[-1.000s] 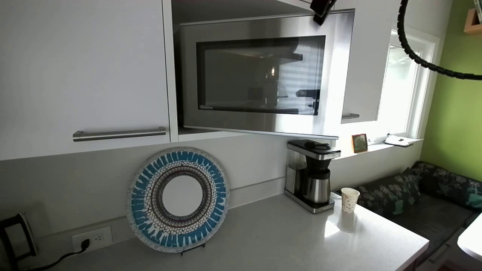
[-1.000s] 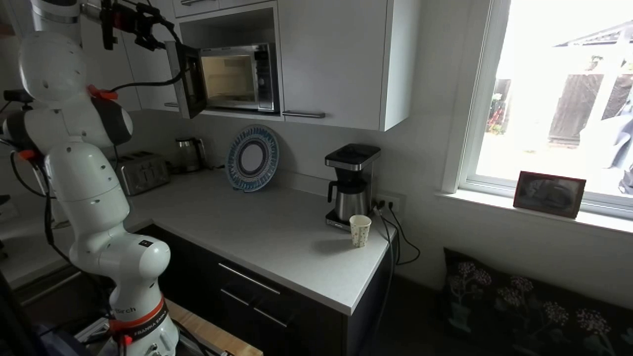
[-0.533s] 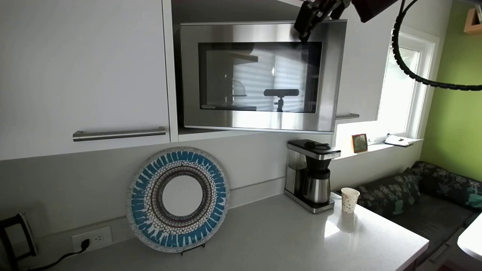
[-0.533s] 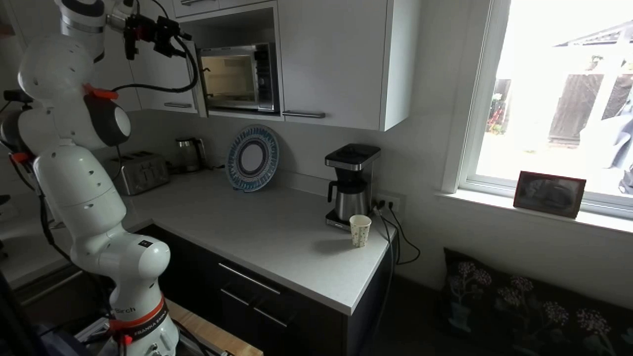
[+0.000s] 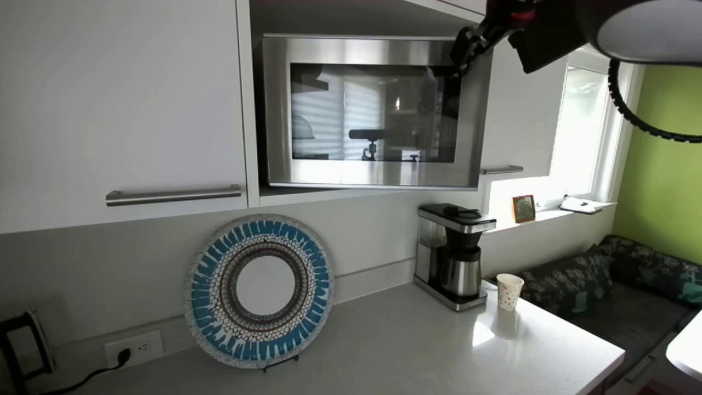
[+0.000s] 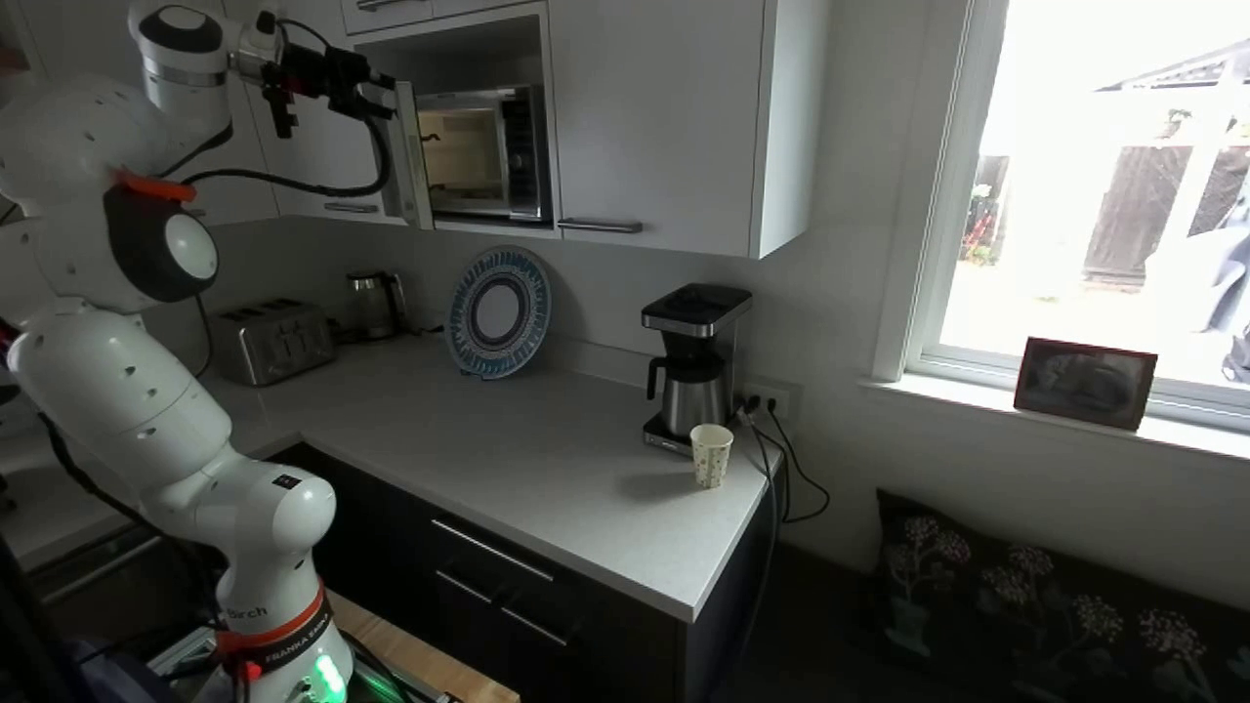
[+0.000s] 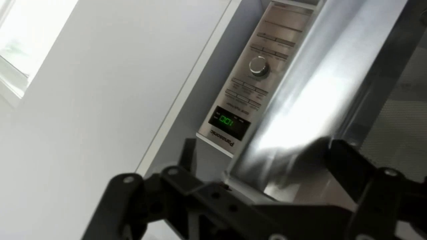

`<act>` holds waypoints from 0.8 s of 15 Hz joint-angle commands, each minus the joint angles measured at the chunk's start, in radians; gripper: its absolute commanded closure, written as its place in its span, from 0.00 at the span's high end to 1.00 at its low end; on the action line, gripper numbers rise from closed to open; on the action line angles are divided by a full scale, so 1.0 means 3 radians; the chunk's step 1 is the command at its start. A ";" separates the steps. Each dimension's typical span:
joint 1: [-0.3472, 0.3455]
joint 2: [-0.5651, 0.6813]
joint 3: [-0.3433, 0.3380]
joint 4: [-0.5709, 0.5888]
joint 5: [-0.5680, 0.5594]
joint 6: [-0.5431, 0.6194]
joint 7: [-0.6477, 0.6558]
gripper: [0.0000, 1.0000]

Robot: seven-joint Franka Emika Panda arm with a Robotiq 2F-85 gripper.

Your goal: Pick up the white plate from the kitchen counter and put it in the microwave, close the microwave door fully

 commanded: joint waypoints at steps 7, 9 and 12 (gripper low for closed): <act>-0.0022 -0.0037 -0.0010 -0.0110 -0.0004 0.0102 0.0130 1.00; -0.0007 -0.0016 -0.0050 -0.0161 0.0028 0.0322 0.0275 1.00; -0.0006 0.0079 -0.0056 -0.0138 0.0081 0.0549 0.0489 1.00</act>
